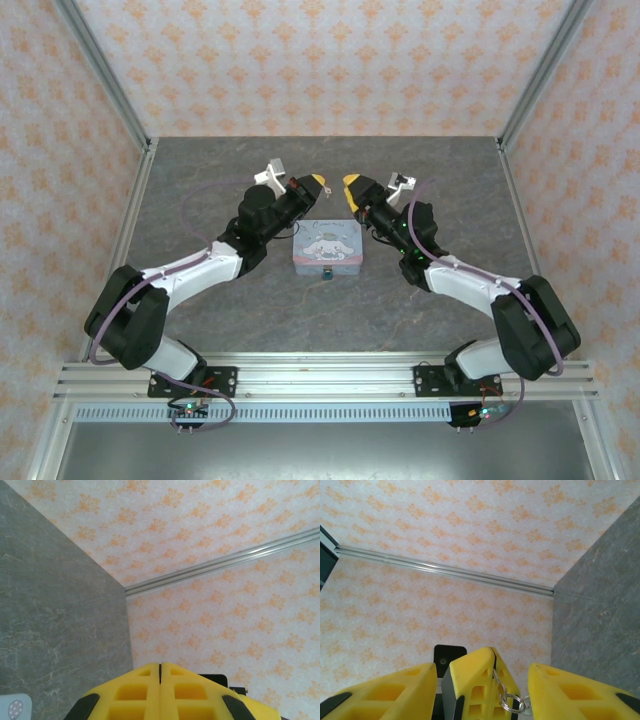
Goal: Unlock a padlock with a key
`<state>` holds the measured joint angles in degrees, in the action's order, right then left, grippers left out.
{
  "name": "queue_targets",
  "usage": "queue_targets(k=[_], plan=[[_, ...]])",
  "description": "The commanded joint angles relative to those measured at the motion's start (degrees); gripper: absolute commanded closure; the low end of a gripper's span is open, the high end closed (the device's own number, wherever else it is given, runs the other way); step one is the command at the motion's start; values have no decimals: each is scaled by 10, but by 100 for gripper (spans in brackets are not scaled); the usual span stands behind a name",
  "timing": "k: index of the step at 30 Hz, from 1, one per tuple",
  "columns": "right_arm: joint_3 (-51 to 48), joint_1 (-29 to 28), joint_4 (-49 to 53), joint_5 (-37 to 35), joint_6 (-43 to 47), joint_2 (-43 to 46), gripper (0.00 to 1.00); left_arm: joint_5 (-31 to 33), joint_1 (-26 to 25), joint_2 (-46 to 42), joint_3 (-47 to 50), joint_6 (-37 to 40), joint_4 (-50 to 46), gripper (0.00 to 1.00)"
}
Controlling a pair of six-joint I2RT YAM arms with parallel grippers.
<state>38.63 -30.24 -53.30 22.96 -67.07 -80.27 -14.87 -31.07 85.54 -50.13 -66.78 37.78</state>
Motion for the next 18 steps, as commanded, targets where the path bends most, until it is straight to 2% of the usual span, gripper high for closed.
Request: queue_targets(k=[1, 18], plan=[[11, -2, -58, -13, -7, -19, 50, 16, 0, 11, 6, -26, 52, 100], [41, -21, -92, -3, -30, -79, 55, 24, -7, 19, 1, -28, 51, 100]])
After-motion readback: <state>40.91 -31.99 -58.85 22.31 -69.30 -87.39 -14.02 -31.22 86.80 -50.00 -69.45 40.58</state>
